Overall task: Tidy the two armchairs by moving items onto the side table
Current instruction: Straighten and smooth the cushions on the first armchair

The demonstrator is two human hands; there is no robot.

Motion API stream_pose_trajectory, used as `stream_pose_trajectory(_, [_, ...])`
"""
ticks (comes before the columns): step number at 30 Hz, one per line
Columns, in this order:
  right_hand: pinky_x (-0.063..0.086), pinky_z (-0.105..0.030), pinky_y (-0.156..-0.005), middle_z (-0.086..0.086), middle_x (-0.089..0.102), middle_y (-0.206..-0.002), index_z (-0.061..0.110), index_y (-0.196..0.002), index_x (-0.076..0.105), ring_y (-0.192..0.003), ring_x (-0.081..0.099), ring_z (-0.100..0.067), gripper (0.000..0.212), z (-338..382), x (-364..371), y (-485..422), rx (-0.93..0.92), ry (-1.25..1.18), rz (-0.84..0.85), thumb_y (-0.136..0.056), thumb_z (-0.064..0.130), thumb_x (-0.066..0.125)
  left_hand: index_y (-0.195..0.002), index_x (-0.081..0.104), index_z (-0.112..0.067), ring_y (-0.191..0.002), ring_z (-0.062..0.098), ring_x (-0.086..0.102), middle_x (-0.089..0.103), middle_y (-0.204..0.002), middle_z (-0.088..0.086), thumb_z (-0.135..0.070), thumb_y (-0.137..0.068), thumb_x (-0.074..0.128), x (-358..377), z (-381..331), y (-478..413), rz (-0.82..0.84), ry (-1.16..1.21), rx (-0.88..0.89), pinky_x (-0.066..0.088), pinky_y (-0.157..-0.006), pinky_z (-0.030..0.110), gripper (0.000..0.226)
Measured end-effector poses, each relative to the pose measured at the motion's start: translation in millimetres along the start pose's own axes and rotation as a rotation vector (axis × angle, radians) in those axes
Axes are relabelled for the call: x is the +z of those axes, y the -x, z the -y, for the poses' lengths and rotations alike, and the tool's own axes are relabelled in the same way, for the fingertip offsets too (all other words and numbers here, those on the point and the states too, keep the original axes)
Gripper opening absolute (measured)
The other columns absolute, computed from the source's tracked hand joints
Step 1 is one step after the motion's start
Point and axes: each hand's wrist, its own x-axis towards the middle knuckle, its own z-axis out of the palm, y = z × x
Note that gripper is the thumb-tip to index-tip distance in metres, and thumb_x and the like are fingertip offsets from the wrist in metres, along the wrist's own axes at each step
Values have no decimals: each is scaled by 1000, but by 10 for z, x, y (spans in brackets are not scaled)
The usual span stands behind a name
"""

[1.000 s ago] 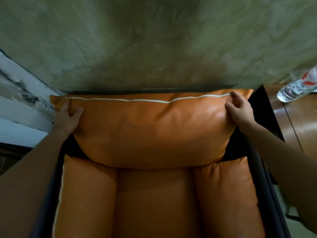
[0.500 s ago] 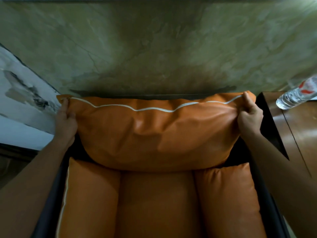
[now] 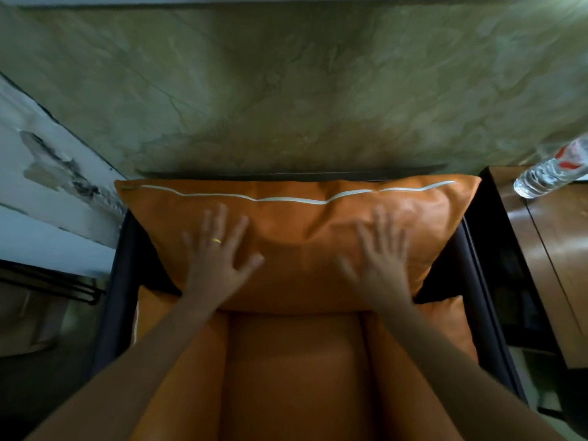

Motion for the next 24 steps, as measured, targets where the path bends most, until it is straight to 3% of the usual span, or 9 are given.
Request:
stream_pose_trajectory(2, [-2,-61,-121,-5,0,-171,34,-161,15,-156,-5,-33,91,198,328,245,-160,89,163,-86,71,49,-158,1,-47,-155,35,-9,-13,-170,0,-89,-76,43,296,-168,161,171,-152,135,7,-110,77,101])
stream_pose_trajectory(4, [2,-63,-120,-1,0,-171,40,-160,3,-157,-6,-29,101,88,550,271,-189,171,234,-80,74,55,-155,-12,-50,-154,35,-16,-22,-167,-2,-88,-73,50,495,-118,135,231,-231,111,10,-108,82,110])
stream_pose_trajectory(6, [2,-59,-121,2,3,-171,41,-160,-1,-157,-4,-26,103,-209,609,114,-207,225,265,-80,75,55,-156,-11,-49,-155,36,-9,-17,-169,0,-86,-73,50,548,3,20,224,-286,81,12,-104,83,109])
stream_pose_trajectory(9, [3,-53,-122,4,12,-170,41,-160,2,-157,2,-23,93,-702,452,-133,-248,324,307,-84,79,39,-158,-4,-44,-155,38,0,-6,-170,1,-86,-77,39,471,225,-133,203,-388,115,17,-101,84,101])
stream_pose_trajectory(12, [8,-60,-120,4,18,-169,38,-160,16,-157,5,-25,81,-1040,167,-155,-149,326,293,-90,80,18,-158,-2,-47,-155,38,-1,-5,-170,-2,-89,-79,31,300,525,-186,215,-409,86,19,-101,84,95])
stream_pose_trajectory(14, [9,-69,-117,2,13,-170,39,-159,17,-157,1,-28,78,-1202,33,-248,-51,313,287,-92,78,16,-157,0,-50,-155,38,-2,-4,-170,-1,-91,-81,28,185,762,-224,197,-324,-21,13,-102,84,91])
stream_pose_trajectory(18, [9,-82,-105,-1,1,-170,51,-155,10,-155,-2,-39,80,-1292,-26,-664,203,211,258,-84,83,31,-155,6,-51,-154,37,-5,2,-169,4,-90,-85,17,67,1152,-272,98,-54,-425,11,-105,83,81])
stream_pose_trajectory(24, [9,-73,-115,1,1,-170,56,-153,6,-156,-3,-33,83,-1313,-42,-760,329,90,421,-81,90,30,-155,1,-52,-155,33,-5,-8,-169,-3,-100,-69,23,-32,1273,-465,345,195,-451,17,-117,70,101])
